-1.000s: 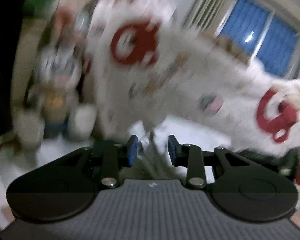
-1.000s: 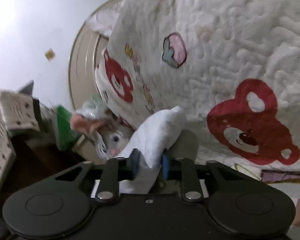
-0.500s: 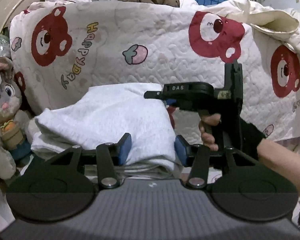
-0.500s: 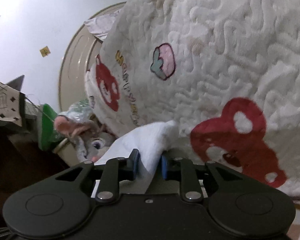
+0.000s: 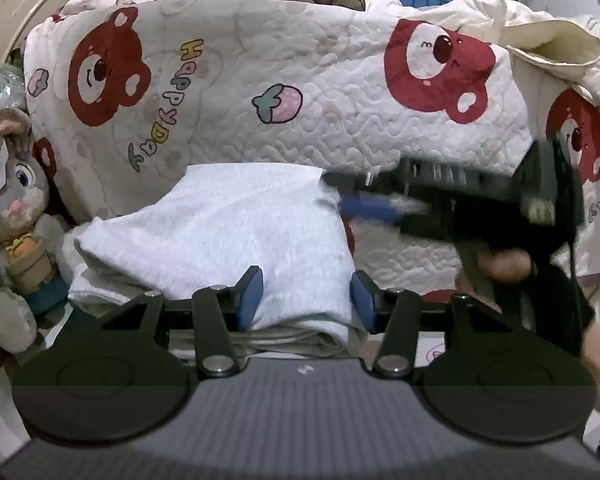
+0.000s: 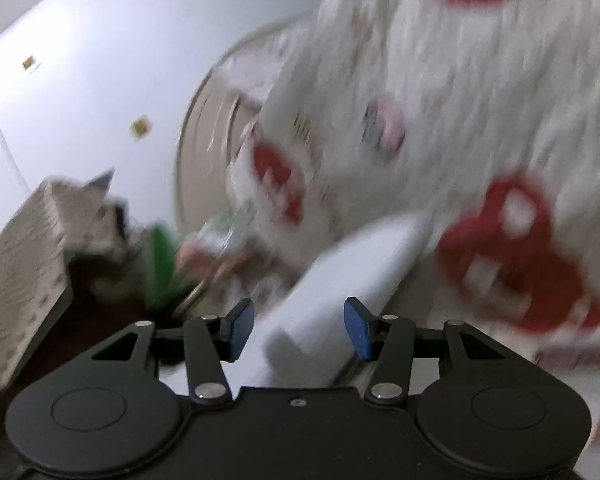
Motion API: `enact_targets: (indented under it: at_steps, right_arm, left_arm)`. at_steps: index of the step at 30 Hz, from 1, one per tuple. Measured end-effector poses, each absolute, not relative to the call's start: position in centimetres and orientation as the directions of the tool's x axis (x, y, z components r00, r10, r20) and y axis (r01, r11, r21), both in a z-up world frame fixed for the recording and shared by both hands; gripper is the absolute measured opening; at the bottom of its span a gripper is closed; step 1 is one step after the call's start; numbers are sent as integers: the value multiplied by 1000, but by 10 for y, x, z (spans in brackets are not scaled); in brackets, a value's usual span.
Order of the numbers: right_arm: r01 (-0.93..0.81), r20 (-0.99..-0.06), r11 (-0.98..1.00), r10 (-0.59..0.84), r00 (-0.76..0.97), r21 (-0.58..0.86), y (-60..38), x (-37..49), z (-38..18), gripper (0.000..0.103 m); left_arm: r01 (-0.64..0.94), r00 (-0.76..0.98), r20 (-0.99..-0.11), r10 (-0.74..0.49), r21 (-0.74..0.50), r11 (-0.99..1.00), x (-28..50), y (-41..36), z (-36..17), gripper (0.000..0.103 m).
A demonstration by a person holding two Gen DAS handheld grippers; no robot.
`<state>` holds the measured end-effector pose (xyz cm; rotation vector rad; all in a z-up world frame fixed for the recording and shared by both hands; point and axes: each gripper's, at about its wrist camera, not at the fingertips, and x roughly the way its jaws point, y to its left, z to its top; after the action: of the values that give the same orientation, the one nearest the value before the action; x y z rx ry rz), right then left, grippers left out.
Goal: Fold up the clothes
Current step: 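Lower the shirt onto the clothes stack with both grippers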
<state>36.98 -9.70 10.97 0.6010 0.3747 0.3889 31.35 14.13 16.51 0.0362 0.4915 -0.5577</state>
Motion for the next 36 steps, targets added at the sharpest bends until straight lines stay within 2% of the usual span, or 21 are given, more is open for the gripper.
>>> enact_targets:
  at_steps: [1,3,4,6,9,12,15,19,26,32,36]
  right_arm:
    - [-254,-213,741,472,856,621,-96,365,109,56]
    - [-279,-189,707,505,842,649,-95,355,106,57]
    - [-287,-184,699,516,837,655,-93,351,106,57]
    - [-295,-189,700,525,830,650,-88,347,106,57]
    - [-308,-197,701,540,819,644,-80,340,107,57]
    - [-326,-198,698,557,807,638,-73,329,108,57]
    - [-360,-185,680,590,786,639,-67,310,111,57]
    - [-381,-207,734,571,794,563,-56,280,114,57]
    - [-509,-238,656,714,659,557,-50,253,96,57]
    - [-500,-266,693,687,676,519,-72,214,70,59]
    - [-468,-304,744,639,707,476,-87,201,61,60]
  left_arm:
    - [521,738,-437,-514,-114,846,312,146,172,48]
    - [506,767,-309,-562,-247,826,315,174,190,49]
    - [468,783,-280,-556,-325,822,323,188,197,49]
    - [444,759,-316,-569,-387,808,347,200,201,49]
    - [345,763,-467,-448,-292,892,378,199,180,46]
    - [246,785,-540,-305,-180,952,386,202,153,45]
    - [180,820,-524,-230,-147,973,379,214,142,53]
    - [151,826,-522,-212,-157,976,367,223,136,57]
    - [75,862,-498,-90,-49,996,350,224,141,64]
    - [30,868,-495,-35,-18,999,334,230,144,66]
    - [10,849,-528,-19,-21,1000,310,229,144,66]
